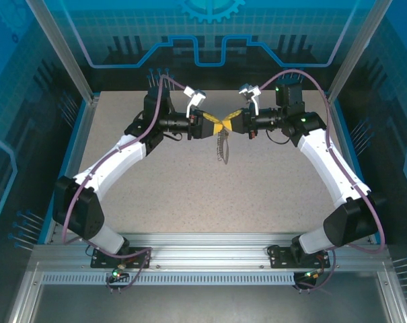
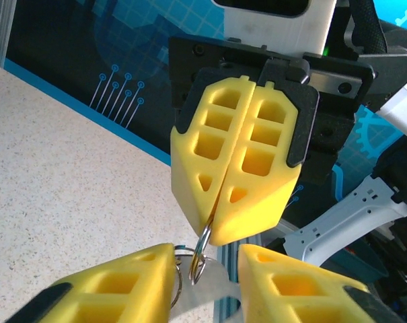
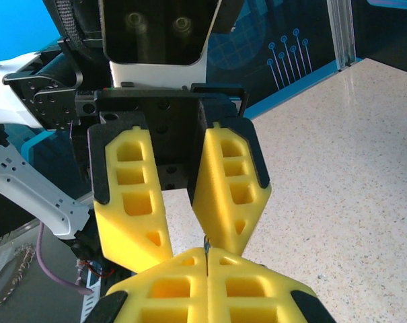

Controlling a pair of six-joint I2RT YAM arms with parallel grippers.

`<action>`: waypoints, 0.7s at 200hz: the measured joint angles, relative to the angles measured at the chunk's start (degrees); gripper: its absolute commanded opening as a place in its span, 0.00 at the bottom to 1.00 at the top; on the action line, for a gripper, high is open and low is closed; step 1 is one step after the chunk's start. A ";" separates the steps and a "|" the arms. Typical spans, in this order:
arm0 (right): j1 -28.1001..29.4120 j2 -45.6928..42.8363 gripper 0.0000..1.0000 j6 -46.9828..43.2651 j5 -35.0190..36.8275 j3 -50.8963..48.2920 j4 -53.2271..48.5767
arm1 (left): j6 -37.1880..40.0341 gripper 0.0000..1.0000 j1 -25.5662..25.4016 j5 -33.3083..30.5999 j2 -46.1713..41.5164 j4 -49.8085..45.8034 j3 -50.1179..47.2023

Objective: Put the keys on the keyring

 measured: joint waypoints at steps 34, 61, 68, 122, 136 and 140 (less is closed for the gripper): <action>0.02 0.11 0.00 0.00 0.00 -0.17 0.11 | -0.09 0.25 -0.63 0.09 0.52 0.63 0.02; 0.15 0.17 0.00 -0.02 0.02 -0.20 0.11 | -0.59 0.40 -0.76 -0.04 0.55 1.31 0.00; 0.17 0.20 0.00 -0.02 0.04 -0.20 0.11 | -0.87 0.40 -0.81 -0.07 0.55 1.53 0.00; 0.13 0.22 0.00 -0.02 0.17 -0.63 0.17 | -0.92 0.28 -0.74 -0.68 0.55 1.84 0.00; 0.00 0.22 0.00 0.00 0.22 -0.94 0.42 | -0.87 0.23 -0.61 -0.68 0.55 1.70 -0.04; -0.02 0.22 0.00 0.00 0.24 -0.96 0.46 | -0.92 0.21 -0.59 -0.68 0.55 1.75 -0.07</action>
